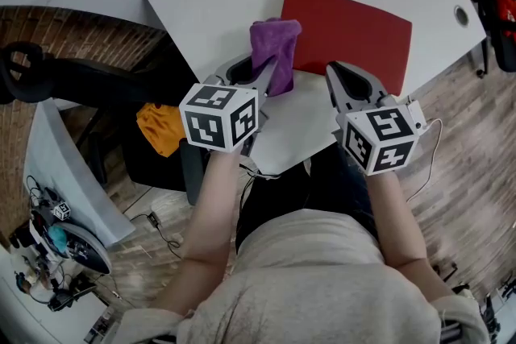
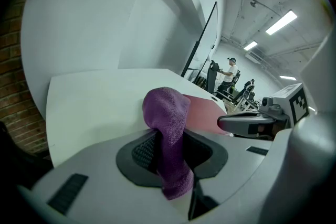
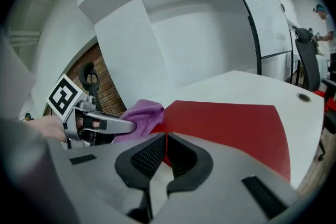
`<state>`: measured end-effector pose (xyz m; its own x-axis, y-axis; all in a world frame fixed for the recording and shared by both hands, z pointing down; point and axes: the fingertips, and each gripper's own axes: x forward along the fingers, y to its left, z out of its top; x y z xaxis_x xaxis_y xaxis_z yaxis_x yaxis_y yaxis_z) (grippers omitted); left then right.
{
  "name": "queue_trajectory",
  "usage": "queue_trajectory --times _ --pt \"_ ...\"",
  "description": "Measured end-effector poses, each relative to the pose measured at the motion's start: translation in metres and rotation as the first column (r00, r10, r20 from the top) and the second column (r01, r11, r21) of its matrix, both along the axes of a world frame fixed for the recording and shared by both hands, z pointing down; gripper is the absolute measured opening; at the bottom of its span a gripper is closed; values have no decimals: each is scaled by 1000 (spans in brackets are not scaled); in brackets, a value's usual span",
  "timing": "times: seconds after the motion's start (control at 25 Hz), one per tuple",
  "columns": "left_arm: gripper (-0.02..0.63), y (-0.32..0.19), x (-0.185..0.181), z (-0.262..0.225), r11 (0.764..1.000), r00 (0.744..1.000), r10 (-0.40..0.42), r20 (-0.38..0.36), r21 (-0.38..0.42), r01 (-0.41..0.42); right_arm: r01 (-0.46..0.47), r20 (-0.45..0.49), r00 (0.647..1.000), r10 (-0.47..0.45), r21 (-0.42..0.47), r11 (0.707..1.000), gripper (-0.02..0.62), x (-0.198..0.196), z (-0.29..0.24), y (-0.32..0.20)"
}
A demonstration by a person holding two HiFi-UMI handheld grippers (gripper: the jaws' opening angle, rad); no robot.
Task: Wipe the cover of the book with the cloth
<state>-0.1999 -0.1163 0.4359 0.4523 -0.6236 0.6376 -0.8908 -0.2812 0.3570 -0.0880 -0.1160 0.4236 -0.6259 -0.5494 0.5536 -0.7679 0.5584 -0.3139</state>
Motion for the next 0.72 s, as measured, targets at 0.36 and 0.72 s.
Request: queue_trajectory --times 0.36,0.72 --pt "110 5 -7 -2 1000 1000 -27 -1 3 27 26 3 1000 -27 10 1000 23 -6 -4 2" --pt "110 2 -4 -14 998 999 -43 -8 43 43 44 6 999 -44 31 999 23 -1 -14 -1"
